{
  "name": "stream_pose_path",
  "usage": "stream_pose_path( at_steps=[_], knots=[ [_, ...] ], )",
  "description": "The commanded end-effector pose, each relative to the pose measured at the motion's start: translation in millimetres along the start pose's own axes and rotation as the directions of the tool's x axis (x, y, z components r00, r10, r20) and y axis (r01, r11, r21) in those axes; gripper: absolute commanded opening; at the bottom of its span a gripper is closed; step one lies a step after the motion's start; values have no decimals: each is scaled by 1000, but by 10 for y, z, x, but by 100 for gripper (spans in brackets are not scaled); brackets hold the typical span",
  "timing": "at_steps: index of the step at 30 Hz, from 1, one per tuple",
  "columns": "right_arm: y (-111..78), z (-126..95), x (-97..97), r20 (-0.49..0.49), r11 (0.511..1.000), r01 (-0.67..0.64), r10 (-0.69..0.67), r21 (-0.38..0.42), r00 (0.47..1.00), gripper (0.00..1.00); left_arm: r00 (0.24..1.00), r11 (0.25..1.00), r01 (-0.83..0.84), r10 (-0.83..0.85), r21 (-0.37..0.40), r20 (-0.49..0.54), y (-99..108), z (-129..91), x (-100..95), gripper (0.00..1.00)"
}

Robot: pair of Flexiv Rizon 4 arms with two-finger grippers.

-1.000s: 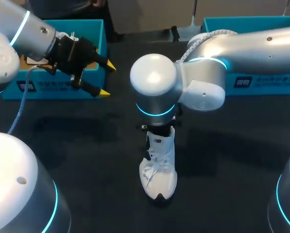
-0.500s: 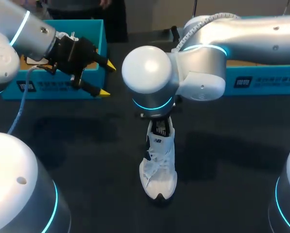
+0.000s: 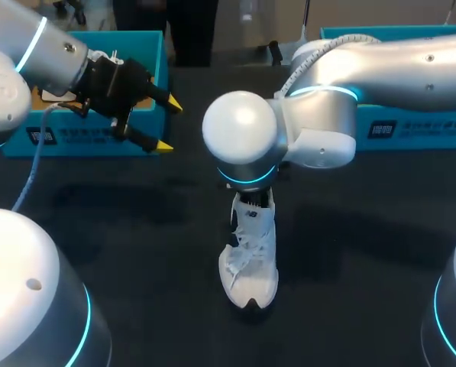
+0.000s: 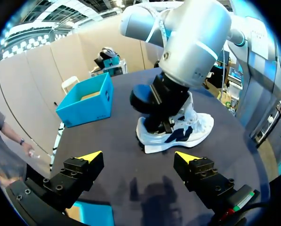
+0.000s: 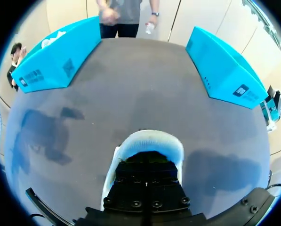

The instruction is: Take the shoe out of the shoebox, open the shoe tongue, remove and reinsert the insole, then place the shoe into the shoebox

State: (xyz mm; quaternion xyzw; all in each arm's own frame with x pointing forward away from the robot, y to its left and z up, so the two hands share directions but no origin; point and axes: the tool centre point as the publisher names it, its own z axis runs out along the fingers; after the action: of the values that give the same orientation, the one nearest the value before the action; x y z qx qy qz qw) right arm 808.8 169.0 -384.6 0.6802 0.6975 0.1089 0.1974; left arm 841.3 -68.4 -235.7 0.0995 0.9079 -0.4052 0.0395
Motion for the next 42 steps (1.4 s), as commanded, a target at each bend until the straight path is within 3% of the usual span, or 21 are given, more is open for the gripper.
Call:
stream_pose_path(
  at_steps=[1, 11, 22, 30, 36, 42],
  knots=[
    [-118, 236, 80, 8, 989, -136, 137, -60, 991, 0, 1000, 1000, 0, 0, -3, 0, -1, -5, 9, 100],
    [-365, 362, 99, 30, 987, -142, 140, 68, 990, 0, 1000, 1000, 0, 0, -3, 0, -1, -5, 9, 100],
    [-908, 270, 48, 65, 966, -136, 124, 219, 990, 0, 1000, 1000, 0, 0, -3, 0, -1, -5, 9, 100],
    [-1179, 197, 77, 74, 946, -129, 112, 296, 991, 0, 1000, 1000, 0, 0, -3, 0, -1, -5, 9, 100],
    [-1179, 57, 95, 37, 934, -79, 70, 349, 997, 0, 1000, 1000, 0, 0, -3, 0, -1, -5, 9, 100],
    [-994, -179, 60, 59, 951, -61, 45, 305, 997, 0, 1000, 1000, 0, 0, -3, 0, -1, -5, 9, 100]
  ],
)
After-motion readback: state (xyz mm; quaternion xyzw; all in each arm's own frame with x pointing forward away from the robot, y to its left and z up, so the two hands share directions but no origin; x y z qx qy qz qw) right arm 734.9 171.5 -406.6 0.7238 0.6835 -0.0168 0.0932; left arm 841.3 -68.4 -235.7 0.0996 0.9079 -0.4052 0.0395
